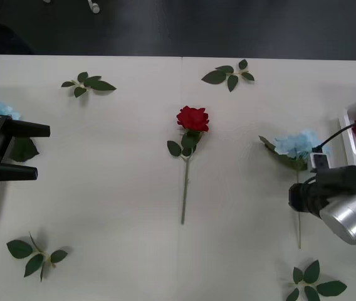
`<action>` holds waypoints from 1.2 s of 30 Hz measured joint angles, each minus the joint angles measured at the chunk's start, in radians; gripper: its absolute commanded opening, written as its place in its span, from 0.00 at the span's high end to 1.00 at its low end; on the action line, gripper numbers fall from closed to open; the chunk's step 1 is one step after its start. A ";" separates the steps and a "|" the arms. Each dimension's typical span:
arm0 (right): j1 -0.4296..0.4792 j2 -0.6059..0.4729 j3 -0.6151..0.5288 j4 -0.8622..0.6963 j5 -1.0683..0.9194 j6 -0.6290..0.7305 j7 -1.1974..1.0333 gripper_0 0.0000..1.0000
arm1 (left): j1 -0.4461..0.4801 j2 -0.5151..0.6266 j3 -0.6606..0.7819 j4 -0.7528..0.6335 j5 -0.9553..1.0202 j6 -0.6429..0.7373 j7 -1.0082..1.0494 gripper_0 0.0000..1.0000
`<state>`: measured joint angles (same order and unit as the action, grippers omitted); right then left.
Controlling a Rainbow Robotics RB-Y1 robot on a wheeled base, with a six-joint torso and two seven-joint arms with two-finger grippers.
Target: Put the red flowers into the right box and the blue flowers into the left box
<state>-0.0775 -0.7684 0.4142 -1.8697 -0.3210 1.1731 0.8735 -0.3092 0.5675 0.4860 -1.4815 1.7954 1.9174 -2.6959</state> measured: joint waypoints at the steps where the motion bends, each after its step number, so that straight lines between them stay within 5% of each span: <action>1: -0.007 0.001 0.005 0.010 0.000 -0.017 0.006 0.37 | 0.000 0.000 0.000 0.000 0.000 0.000 0.000 0.00; 6: -0.043 0.001 0.048 0.049 0.000 -0.062 0.015 0.41 | 0.000 0.000 0.000 0.000 0.000 0.000 0.000 0.00; 9: -0.050 0.001 0.052 0.049 0.000 -0.062 0.015 1.00 | 0.000 0.000 0.000 0.000 0.000 0.000 0.000 0.00; 25: -0.054 -0.028 0.051 -0.002 -0.074 -0.062 0.021 1.00 | 0.000 0.000 0.000 0.000 0.000 0.000 0.000 0.00; 31: -0.108 -0.287 0.039 -0.263 -0.318 -0.062 0.056 1.00 | 0.000 0.000 0.000 0.000 0.001 0.000 0.000 0.00; 36: -0.119 -0.419 -0.103 -0.415 -0.468 -0.094 0.068 1.00 | 0.000 0.000 0.000 -0.001 0.002 0.000 0.000 0.00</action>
<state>-0.1968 -1.1877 0.3109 -2.2847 -0.7888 1.0789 0.9418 -0.3092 0.5675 0.4860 -1.4822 1.7974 1.9174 -2.6959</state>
